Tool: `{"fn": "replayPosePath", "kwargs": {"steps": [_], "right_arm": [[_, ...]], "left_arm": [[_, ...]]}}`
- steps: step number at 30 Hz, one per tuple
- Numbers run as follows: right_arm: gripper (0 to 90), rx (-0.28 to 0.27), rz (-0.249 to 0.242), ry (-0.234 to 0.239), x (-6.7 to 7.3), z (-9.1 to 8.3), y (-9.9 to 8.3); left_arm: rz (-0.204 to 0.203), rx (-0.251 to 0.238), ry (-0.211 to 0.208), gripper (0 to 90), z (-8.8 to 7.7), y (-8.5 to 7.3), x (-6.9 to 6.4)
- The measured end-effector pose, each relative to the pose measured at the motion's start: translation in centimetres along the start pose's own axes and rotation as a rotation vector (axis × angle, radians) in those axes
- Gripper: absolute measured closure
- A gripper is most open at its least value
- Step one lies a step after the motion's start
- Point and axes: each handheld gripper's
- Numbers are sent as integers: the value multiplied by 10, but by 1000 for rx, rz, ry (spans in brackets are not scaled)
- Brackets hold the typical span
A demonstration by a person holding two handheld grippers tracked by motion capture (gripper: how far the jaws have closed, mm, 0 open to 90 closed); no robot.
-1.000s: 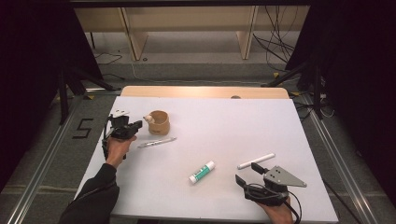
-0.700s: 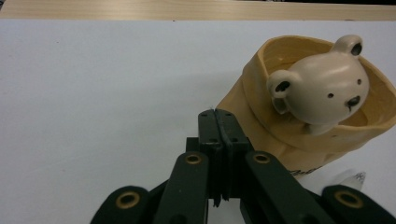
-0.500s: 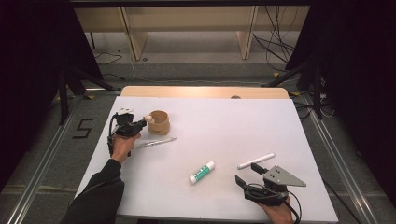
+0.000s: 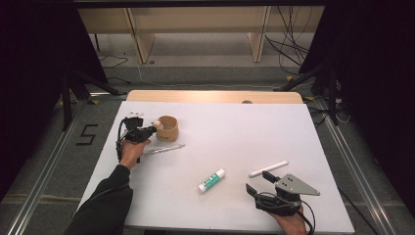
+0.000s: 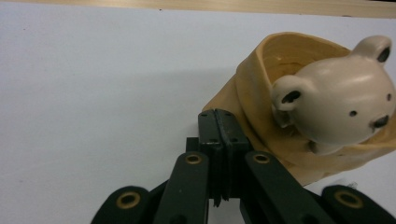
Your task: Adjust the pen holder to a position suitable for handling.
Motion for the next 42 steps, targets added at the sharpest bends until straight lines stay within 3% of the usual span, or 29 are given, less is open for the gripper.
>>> {"fn": "replayPosePath", "kwargs": {"steps": [21, 42], "right_arm": [[271, 3, 4, -1, 0, -1, 0], [271, 7, -2, 0, 0, -1, 0]], "left_arm": [[17, 46, -13, 892, 12, 6, -38], [41, 80, -89, 892, 22, 10, -82]]}}
Point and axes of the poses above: each handheld gripper's, and its own axes: z roughly forward along the jaws, y roughly out of its top, x roughly to its left, and after that the axes turned 11 degrees about y, right-handed
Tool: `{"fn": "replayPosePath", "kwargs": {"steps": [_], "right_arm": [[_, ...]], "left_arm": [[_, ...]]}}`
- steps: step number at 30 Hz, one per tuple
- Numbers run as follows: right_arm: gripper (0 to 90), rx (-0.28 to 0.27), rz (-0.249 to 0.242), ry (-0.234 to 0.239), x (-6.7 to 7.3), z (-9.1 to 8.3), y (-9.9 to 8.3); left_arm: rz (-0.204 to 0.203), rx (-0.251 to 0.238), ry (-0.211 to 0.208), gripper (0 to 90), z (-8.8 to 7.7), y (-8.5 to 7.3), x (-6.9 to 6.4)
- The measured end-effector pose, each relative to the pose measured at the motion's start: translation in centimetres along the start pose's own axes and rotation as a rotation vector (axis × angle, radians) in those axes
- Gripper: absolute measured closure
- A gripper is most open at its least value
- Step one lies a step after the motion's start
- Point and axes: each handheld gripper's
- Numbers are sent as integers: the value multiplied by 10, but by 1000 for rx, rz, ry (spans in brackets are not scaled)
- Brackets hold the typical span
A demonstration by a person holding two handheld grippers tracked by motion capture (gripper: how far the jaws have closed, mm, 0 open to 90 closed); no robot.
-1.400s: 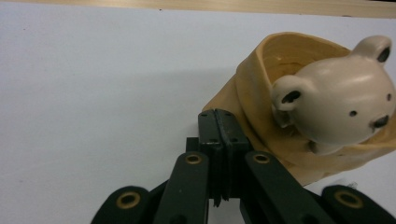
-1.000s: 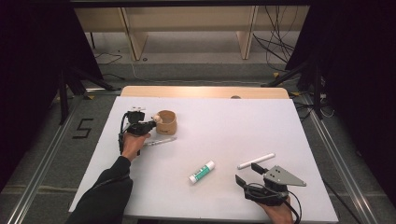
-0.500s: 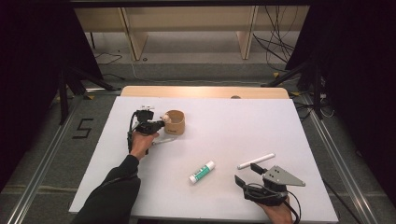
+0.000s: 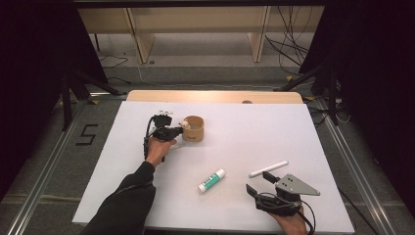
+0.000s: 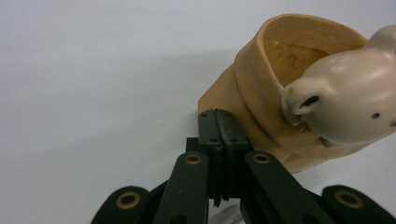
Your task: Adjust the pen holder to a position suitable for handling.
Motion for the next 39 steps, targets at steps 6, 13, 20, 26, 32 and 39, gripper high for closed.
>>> {"fn": "replayPosePath", "kwargs": {"steps": [6, 13, 20, 26, 32, 39], "right_arm": [[271, 0, 1, -1, 0, 0, 0], [271, 0, 3, 0, 0, -1, 0], [271, 1, 2, 2, 0, 0, 0], [271, 1, 0, 3, 0, 0, 0], [271, 3, 1, 4, 0, 0, 0], [271, 4, 0, 5, 0, 0, 0]], "left_arm": [[12, 7, -18, 892, 2, 1, -12], [18, 10, -25, 892, 5, 2, -20], [29, 13, -41, 892, 7, 3, -30], [34, 16, -47, 892, 9, 3, -36], [33, 14, -55, 892, 10, 3, -41], [33, 14, -66, 891, 11, 2, -45]]}}
Point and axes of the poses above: each handheld gripper's, and its own axes: z roughly forward along the jaws, y roughly out of its top, x roughly to its left, and after that the axes turned 11 degrees about y, right-handed
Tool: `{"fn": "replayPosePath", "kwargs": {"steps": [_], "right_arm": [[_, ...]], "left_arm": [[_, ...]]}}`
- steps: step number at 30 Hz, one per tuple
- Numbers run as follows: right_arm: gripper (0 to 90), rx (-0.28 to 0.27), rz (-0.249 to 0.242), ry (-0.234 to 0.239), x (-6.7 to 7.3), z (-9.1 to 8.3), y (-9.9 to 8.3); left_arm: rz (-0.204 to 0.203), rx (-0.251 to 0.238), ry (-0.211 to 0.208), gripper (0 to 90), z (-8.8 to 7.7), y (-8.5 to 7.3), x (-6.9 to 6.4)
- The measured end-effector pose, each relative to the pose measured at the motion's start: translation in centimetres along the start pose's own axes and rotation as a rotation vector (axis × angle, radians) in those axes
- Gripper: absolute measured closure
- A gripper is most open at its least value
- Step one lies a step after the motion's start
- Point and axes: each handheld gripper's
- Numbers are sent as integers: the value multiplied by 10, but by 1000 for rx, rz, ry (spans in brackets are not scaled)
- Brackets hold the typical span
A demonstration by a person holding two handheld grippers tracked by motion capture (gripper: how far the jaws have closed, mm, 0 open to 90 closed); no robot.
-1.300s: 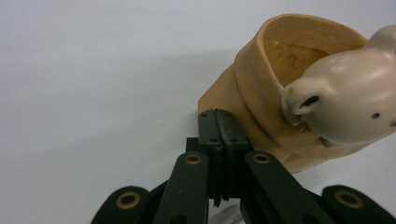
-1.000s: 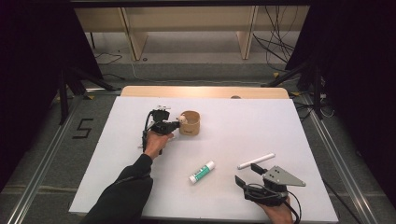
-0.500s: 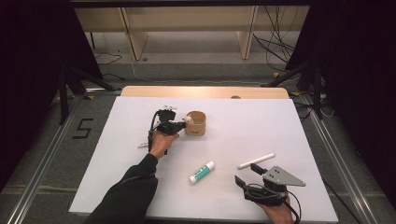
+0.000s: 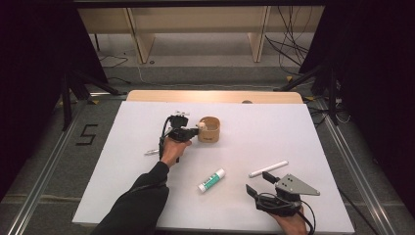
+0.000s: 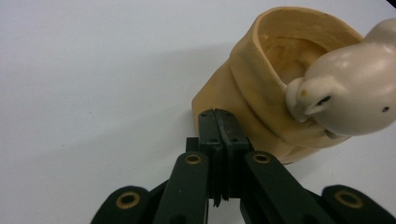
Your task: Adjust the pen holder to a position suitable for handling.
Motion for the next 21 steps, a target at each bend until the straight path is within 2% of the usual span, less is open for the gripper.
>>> {"fn": "replayPosePath", "kwargs": {"steps": [3, 5, 7, 11, 13, 17, 21], "right_arm": [[271, -2, 4, -1, 0, -1, 0], [271, -4, 6, -1, 0, -1, 0], [271, -5, 6, -2, -1, -1, 0], [271, -7, 5, -3, 0, -1, 0], [271, -3, 5, -2, 0, -1, 0], [271, -3, 4, -2, 0, -1, 0], [271, -3, 3, -3, 0, -1, 0]], "left_arm": [[4, -6, -6, 888, -2, -1, 1], [1, -12, -4, 842, -5, -1, 2], [3, -15, -10, 789, -10, 0, 4], [-15, -6, -42, 622, -21, -1, 9], [-8, 1, -39, 548, -26, -3, 11], [-18, 7, -41, 468, -36, -8, 15], [14, 10, -53, 417, -47, -14, 16]]}}
Point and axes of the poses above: each handheld gripper's, and its own axes: z roughly forward along the jaws, y roughly out of its top, x roughly to its left, and after that the axes turned 11 degrees about y, right-handed
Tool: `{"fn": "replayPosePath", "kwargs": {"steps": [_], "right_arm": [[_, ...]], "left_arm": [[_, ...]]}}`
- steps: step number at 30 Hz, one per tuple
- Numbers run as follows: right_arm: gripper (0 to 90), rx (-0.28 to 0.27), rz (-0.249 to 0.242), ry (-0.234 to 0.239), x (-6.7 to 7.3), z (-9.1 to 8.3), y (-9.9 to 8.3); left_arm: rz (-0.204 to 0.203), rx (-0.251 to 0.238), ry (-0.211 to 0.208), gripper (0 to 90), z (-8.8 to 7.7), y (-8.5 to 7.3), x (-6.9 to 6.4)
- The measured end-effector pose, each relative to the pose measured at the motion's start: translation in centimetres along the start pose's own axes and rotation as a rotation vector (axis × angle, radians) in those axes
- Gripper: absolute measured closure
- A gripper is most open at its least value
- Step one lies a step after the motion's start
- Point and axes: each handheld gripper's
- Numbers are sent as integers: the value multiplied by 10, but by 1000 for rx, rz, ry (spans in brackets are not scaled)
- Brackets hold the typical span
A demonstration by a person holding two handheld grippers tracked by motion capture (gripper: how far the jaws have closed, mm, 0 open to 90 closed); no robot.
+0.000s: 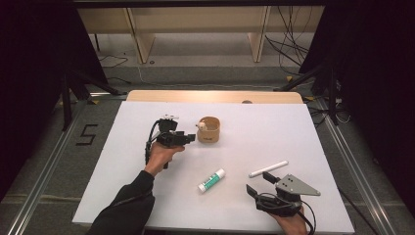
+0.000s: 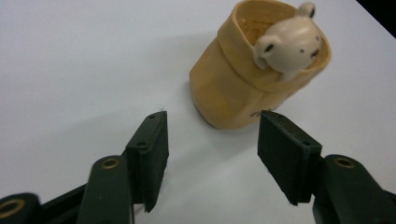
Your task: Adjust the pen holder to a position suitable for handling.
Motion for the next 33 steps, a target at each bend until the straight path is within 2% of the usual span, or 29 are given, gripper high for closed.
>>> {"fn": "replayPosePath", "kwargs": {"steps": [5, 6, 7, 21, 29, 33], "right_arm": [[271, 1, 4, 0, -1, 0, -1], [271, 1, 3, -1, -1, 0, -1], [271, 1, 2, 0, -1, 0, -1], [271, -2, 1, 4, 1, 0, -1], [271, -3, 6, 7, -1, 0, -2], [271, -2, 8, 10, -2, 0, -3]], "left_arm": [[4, -12, -48, 355, -13, -14, 0], [2, -6, -56, 340, -14, -18, -1], [22, 18, -67, 331, -14, -20, -1], [123, 40, -98, 228, -34, -31, -19], [161, 63, -126, 201, -39, -35, -30], [176, 70, -125, 189, -40, -38, -34]]}}
Point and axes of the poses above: each handheld gripper's, and its own axes: z roughly forward along the jaws, y roughly out of its top, x roughly to its left, and after that the axes turned 11 degrees about y, right-handed
